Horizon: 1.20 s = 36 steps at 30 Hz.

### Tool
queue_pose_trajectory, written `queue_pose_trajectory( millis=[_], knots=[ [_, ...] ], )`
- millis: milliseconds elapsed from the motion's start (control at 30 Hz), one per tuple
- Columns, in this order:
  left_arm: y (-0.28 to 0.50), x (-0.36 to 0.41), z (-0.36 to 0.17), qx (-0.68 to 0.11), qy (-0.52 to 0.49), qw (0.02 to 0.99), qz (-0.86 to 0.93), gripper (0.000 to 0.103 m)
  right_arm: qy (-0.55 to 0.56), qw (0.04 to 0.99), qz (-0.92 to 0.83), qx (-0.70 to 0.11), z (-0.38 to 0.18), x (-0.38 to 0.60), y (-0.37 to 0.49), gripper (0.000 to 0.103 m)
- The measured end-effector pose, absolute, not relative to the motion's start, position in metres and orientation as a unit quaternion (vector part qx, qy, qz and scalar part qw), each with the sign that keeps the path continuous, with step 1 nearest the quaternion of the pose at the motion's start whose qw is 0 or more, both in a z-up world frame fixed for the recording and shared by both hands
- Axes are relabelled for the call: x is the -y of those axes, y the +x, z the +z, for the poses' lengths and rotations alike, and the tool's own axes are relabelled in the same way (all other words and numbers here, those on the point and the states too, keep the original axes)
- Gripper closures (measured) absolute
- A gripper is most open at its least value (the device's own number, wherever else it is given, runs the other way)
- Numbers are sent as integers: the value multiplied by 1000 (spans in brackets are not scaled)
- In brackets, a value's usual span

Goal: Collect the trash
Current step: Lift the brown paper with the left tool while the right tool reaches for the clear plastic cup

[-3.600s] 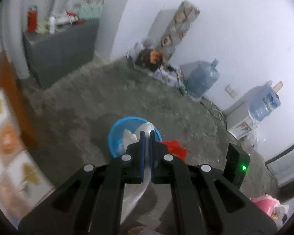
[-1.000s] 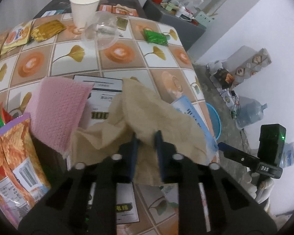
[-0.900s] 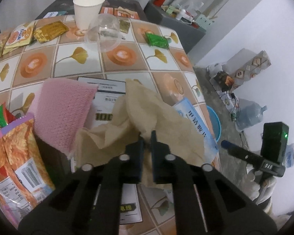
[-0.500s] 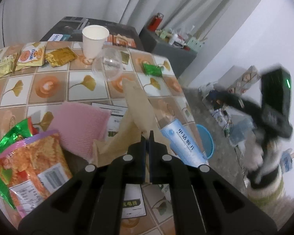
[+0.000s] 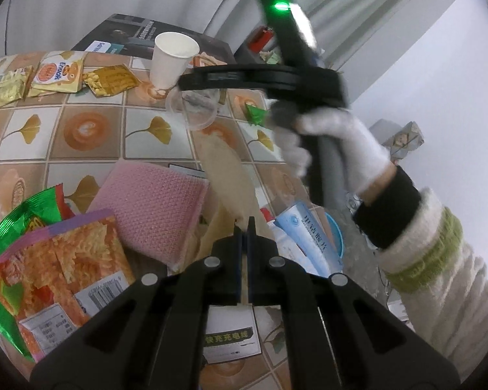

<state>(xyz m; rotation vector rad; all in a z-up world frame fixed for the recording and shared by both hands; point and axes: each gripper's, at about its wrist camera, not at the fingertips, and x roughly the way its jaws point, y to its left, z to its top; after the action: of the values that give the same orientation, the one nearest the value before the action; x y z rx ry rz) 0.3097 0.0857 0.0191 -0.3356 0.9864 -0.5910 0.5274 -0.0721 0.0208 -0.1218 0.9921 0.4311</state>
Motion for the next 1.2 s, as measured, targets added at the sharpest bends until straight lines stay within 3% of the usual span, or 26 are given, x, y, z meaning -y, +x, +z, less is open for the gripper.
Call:
queue_pose_trajectory(
  millis=[300,400,533,1200],
  knots=[
    [315,-93,13,-467,-163,819,-291,103,-63,858,167,-482,0,66,551,28],
    [316,-96,13,-466,-166,820,-290,103,-72,858,159,-484,-5,64,552,34],
    [318,-100,12,-463,-172,821,-286,103,-77,860,158,-478,-2,64,548,34],
    [278,-85,74,-400,-147,862,-275,103,55,891,202,-404,117,165,411,35]
  ],
)
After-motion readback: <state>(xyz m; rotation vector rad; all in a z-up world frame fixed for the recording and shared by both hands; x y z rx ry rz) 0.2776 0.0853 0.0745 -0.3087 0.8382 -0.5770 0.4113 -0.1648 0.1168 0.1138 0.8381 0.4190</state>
